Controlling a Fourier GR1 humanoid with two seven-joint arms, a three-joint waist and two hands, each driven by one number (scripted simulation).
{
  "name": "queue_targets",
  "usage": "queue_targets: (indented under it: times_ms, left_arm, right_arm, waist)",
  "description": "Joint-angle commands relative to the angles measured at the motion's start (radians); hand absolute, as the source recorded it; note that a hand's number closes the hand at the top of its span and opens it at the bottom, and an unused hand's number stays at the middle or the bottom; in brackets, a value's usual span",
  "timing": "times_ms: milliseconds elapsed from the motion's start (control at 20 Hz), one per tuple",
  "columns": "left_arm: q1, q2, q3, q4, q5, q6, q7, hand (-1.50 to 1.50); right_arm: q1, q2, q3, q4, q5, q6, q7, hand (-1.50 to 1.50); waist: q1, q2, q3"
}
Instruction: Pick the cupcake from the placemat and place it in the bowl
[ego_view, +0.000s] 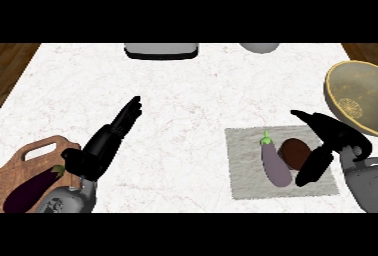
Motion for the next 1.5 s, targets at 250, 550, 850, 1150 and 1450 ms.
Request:
queue_targets:
  times_ms: [250,550,850,1150,1450]
  left_arm:
    - [-0.003,-0.037,0.017,-0.047,-0.046,-0.011,0.07,0.0]
    - [0.002,-0.047,0.068,0.027,-0.062,-0.076,-0.017,0.0]
    - [0.0,-0.087,0.072,-0.019,-0.097,-0.078,0.048,0.0]
    - [0.058,-0.084,0.12,-0.056,-0.103,-0.133,0.037,0.0]
    - [0.086,-0.126,0.11,-0.049,-0.14,-0.128,0.007,0.0]
  right_arm:
    - [0.064,0.08,0.057,-0.005,0.261,-0.086,-0.021,-1.5]
    - [0.117,0.054,-0.011,0.04,0.352,-0.089,-0.135,-1.5]
    - [0.115,0.111,-0.043,0.155,0.413,-0.094,-0.202,-1.5]
    - [0.089,0.16,-0.092,0.181,0.458,-0.052,-0.207,-1.5]
    - [0.107,0.162,-0.127,0.25,0.504,-0.107,-0.344,-1.5]
  waist:
    - [0.003,0.0,0.0]
    - [-0.002,0.001,0.0]
    - [0.001,0.001,0.0]
    - [0.002,0.0,0.0]
    - [0.002,0.0,0.0]
